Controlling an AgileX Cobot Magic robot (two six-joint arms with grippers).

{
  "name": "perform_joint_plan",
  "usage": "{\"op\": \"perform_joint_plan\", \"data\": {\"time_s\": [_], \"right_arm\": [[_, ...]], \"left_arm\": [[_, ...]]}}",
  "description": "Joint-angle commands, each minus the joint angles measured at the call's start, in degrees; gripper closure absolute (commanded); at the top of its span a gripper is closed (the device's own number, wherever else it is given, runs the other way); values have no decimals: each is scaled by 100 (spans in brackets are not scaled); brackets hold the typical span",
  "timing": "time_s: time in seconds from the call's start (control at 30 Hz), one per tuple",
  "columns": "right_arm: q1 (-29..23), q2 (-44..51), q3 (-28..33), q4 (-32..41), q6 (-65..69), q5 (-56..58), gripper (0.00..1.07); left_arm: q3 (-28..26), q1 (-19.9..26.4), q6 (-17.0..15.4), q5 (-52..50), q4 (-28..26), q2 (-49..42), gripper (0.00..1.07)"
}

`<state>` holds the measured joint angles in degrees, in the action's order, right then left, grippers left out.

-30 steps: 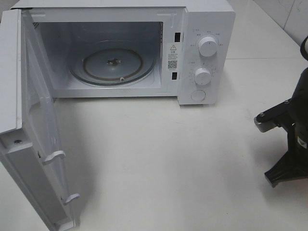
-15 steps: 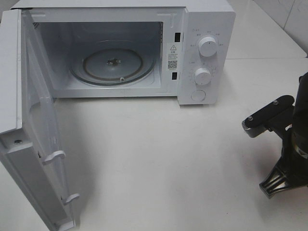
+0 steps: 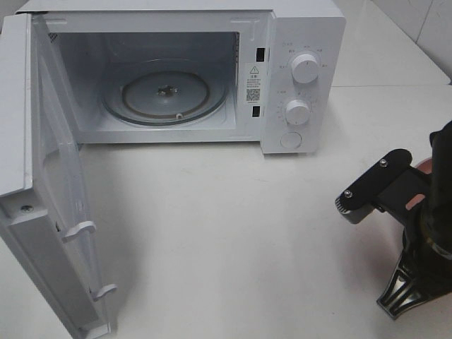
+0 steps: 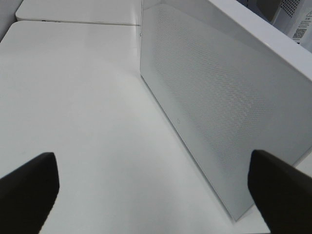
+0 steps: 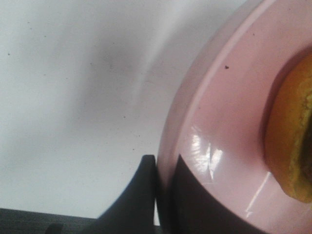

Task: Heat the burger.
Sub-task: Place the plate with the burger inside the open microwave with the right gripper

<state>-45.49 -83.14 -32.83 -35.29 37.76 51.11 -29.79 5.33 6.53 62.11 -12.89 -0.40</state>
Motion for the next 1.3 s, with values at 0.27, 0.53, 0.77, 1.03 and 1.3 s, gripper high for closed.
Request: {"op": "perform_joint_plan", "data": {"time_s": [0.27,0.53,0.77,1.03,1.3], "right_arm": [[-722,40,63,-206,6,395,107],[-1335,40,63,-189,6,567,107],[-2086,40,63,-189,-69,573,107],[-2590,40,63,-195,-407,573,107],[-2825,40,63,-315,-693,550,107]], "left_arm": [[11,-17,-23,-69,-29,-92,9],[11,-17,-23,-69,-29,-92,9],[11,-17,-23,-69,-29,-92,9],[11,-17,-23,-69,-29,-92,9],[11,-17,-23,-69,-29,-92,9]]}}
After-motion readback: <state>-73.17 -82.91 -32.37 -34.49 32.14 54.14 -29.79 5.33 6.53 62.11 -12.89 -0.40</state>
